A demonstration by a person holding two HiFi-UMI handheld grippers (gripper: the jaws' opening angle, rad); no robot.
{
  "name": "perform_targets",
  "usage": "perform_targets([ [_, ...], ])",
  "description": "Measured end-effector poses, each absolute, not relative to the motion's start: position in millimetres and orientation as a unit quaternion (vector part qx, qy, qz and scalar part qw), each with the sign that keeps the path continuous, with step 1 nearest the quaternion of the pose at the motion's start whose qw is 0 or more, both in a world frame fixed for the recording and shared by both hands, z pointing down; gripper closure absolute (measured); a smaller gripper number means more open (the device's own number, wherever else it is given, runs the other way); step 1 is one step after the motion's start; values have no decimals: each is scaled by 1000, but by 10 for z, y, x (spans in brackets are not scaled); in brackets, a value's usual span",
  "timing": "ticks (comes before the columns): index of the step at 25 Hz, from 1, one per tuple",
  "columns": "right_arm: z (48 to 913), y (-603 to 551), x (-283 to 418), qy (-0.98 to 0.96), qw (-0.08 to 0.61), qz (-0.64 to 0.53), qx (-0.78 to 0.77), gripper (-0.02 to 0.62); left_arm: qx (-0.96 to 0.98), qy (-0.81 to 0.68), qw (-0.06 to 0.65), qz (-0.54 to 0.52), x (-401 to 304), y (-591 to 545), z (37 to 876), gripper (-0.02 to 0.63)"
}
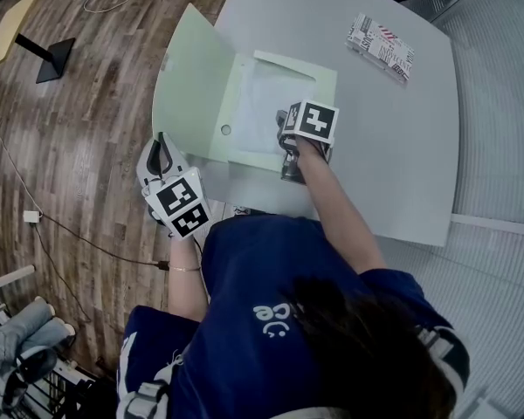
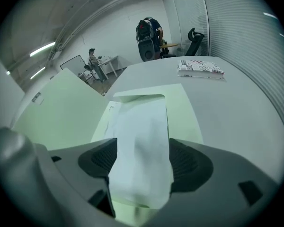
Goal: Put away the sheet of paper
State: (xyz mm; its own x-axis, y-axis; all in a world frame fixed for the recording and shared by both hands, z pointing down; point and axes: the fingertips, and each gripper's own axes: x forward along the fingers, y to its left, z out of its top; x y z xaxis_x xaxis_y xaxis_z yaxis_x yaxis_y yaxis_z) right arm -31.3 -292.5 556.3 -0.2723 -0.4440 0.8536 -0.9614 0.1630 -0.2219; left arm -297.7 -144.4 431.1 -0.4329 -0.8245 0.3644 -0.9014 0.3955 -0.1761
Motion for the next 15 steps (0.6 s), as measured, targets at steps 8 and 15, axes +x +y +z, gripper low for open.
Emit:
perform_targets([
  [8, 5318, -2808, -147, -721, 264, 393, 505, 247, 540, -819, 96, 167, -2844, -1504, 4248, 592],
  [15, 4890, -2963, 560, -710, 121, 417, 554, 347, 601, -784, 44, 149, -2395, -1682, 4049, 595],
])
